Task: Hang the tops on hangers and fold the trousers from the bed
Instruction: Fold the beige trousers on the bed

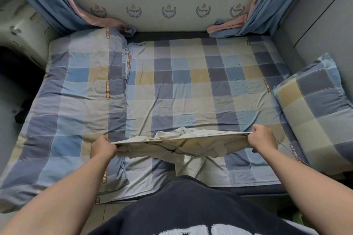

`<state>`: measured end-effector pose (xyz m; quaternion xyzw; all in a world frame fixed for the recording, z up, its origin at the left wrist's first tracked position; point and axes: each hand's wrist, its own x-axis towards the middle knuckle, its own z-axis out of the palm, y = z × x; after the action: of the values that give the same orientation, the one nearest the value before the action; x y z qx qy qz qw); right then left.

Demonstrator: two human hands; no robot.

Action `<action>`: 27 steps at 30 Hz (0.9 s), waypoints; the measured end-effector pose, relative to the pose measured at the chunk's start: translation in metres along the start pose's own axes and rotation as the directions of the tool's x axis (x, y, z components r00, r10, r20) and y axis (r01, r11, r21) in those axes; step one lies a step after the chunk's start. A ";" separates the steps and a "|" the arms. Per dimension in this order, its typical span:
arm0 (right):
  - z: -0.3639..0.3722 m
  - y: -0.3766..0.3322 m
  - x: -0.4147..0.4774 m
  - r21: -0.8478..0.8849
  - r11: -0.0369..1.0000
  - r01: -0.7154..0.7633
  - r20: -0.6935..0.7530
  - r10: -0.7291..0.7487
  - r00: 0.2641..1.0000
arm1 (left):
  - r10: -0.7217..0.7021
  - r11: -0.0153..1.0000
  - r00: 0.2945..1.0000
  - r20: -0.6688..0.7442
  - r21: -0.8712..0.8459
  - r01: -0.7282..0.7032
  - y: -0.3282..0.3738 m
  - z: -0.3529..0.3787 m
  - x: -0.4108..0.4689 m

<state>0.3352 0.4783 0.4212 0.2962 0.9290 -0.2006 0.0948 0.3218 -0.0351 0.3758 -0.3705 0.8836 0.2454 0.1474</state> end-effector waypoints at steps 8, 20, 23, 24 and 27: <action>0.017 -0.002 -0.002 0.543 0.615 -0.572 0.413 0.397 0.820 | -0.200 0.643 0.917 0.345 -0.660 0.388 0.019 0.005 -0.010; 0.022 -0.003 -0.002 0.795 0.096 -0.599 0.566 0.239 0.789 | 0.107 0.937 0.993 0.052 -0.339 -0.083 0.005 0.008 -0.013; 0.021 0.000 -0.004 0.861 0.254 -0.440 0.427 0.108 0.898 | 0.188 0.932 0.982 0.030 -0.320 -0.169 0.007 0.011 -0.016; 0.020 0.002 -0.007 0.846 0.380 -0.375 0.380 0.064 0.923 | 0.218 0.933 0.975 0.040 -0.303 -0.196 0.007 0.012 -0.019; 0.016 0.005 -0.016 0.539 0.837 -0.094 0.166 0.003 0.986 | 0.326 0.929 0.945 -0.014 -0.180 -0.323 0.004 0.019 -0.027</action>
<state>0.3516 0.4670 0.4101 0.3173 0.8152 -0.4770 0.0852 0.3385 -0.0069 0.3734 -0.2292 0.9057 0.3482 0.0776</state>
